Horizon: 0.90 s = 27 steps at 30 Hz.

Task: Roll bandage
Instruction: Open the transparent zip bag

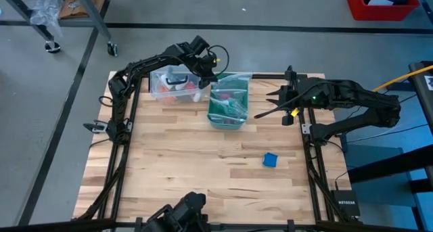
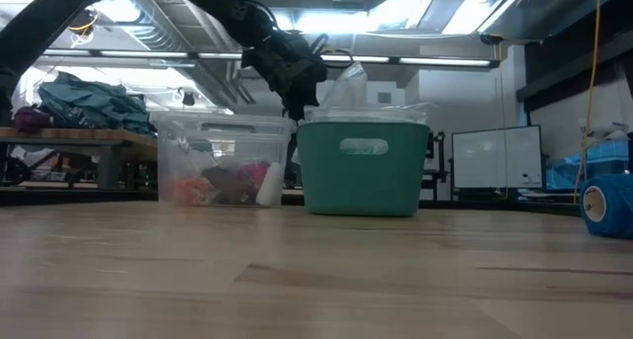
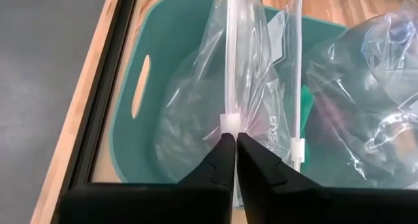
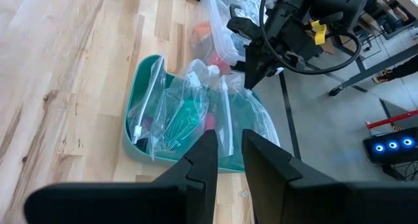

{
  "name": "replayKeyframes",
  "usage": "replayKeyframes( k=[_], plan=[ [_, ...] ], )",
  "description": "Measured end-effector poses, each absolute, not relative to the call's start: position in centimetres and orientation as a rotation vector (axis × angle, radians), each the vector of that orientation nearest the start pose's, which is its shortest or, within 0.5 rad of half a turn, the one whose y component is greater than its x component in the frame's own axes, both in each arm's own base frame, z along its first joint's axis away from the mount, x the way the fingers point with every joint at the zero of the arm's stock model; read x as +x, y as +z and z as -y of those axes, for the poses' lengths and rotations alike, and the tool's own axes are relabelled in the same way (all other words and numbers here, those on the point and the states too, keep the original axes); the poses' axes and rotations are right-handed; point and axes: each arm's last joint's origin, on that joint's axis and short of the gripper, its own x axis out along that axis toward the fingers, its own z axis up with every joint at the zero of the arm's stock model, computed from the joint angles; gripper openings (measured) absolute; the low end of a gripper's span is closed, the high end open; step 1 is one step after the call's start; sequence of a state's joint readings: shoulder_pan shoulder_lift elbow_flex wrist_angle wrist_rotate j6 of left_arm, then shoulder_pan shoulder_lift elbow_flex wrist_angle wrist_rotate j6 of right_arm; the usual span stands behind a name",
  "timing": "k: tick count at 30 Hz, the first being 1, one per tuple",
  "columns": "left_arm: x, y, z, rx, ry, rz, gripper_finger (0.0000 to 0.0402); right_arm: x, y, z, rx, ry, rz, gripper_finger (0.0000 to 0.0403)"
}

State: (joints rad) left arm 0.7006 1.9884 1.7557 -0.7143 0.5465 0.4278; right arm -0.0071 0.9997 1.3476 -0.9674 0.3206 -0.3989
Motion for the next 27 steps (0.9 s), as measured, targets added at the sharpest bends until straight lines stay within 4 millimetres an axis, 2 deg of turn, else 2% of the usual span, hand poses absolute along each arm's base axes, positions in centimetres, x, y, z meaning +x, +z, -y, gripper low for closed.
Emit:
replayKeyframes(
  k=[5,10,16,20,24,27],
  plan=[
    [34.0,28.1,-27.0,-0.124,-0.013,-0.753,0.0004,16.5,41.0,1.0,-0.48,-0.191,-0.672,0.0076],
    [34.1,29.5,-27.3,-0.107,0.076,-0.754,0.0005,16.5,41.0,1.0,-0.48,-0.191,-0.672,0.0076],
    [34.2,32.1,-27.8,-0.044,0.205,-0.732,0.0011,16.5,41.0,1.0,-0.48,-0.191,-0.672,0.0076],
    [34.1,33.8,-27.9,-0.073,0.261,-0.703,0.0043,16.5,41.0,1.0,-0.48,-0.191,-0.672,0.0076],
    [33.9,34.6,-27.8,-0.092,0.294,-0.719,0.0086,16.5,41.0,1.0,-0.48,-0.191,-0.672,0.0076],
    [33.9,35.2,-27.8,0.021,0.32,-0.742,0.0106,16.5,41.0,1.0,-0.48,-0.191,-0.672,0.0076]
  ],
)
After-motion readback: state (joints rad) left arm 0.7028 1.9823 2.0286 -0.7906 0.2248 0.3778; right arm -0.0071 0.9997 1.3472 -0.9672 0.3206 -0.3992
